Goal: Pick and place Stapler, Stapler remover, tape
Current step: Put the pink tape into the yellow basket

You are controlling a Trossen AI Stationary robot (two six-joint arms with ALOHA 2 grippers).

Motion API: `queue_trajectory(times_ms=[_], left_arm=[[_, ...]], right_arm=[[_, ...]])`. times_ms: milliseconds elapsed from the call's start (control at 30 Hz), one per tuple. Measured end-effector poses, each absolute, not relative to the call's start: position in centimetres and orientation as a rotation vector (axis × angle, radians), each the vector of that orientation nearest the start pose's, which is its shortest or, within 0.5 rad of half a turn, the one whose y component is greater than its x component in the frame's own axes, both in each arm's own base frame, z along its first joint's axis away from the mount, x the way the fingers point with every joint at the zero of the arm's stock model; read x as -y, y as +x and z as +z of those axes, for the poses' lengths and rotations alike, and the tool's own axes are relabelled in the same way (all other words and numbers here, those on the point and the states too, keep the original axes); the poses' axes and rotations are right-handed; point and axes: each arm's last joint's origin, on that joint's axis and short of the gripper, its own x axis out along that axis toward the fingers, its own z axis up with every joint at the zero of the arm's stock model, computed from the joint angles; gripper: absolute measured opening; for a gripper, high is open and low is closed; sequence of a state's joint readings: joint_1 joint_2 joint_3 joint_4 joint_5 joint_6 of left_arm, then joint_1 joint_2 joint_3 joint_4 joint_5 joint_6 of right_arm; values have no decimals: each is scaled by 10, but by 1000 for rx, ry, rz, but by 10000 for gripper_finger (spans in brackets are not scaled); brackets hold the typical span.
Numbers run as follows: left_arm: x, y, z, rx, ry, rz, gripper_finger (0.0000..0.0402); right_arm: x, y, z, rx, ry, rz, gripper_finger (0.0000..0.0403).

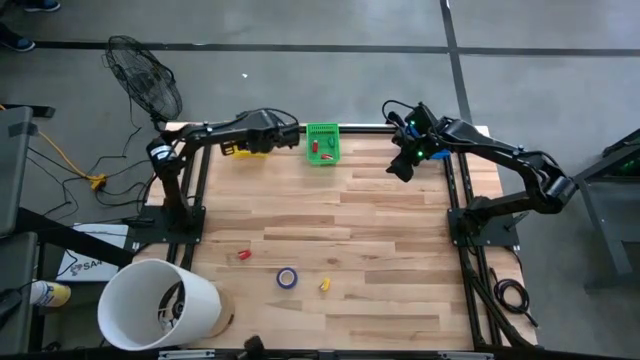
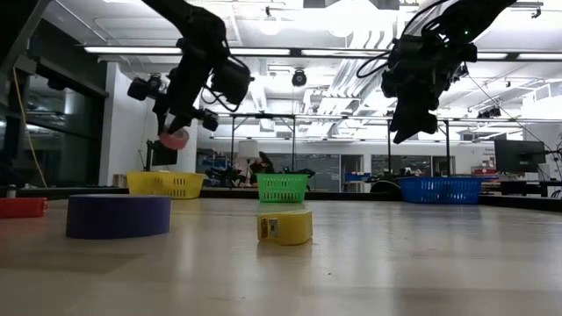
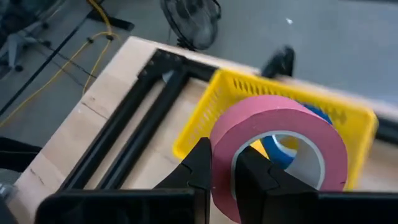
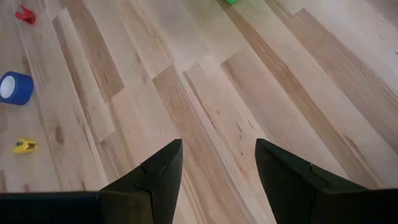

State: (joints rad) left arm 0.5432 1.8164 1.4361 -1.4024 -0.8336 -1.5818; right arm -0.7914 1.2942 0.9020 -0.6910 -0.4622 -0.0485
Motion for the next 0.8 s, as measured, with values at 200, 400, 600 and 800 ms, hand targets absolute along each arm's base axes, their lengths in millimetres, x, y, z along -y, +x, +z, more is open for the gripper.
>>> queue_trajectory(times_ms=[200,400,600,800], left_arm=[[-204,248,237,-547,-663,2150,33],[-216,241,217,-560,-683,2195,33],[-223,235,195,-558,-680,2275,33],[-233,229,183,-549,-685,2336,51]], right_arm=[[163,178,236,-895,598,-315,193],[164,178,236,-899,595,-342,193],[164,178,236,-894,607,-354,193],[164,178,236,-891,629,-366,193]])
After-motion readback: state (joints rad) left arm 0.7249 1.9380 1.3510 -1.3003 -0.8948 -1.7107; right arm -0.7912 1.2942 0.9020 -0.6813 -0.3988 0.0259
